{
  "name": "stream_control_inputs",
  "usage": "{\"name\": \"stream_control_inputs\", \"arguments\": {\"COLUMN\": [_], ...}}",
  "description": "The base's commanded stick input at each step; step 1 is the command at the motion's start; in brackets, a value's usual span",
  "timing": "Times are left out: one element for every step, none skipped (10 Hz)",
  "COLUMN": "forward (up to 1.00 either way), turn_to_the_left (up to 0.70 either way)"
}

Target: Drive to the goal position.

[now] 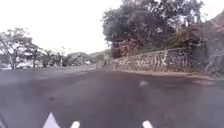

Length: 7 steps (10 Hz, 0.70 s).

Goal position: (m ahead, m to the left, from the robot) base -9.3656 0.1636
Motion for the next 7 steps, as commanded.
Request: {"name": "stream_control_inputs", "arguments": {"forward": [0.70, 0.70, 0.70, 0.70, 0.70, 0.70, 0.70], "turn_to_the_left": [0.00, 0.00, 0.00, 0.35, 0.35, 0.35, 0.35]}}
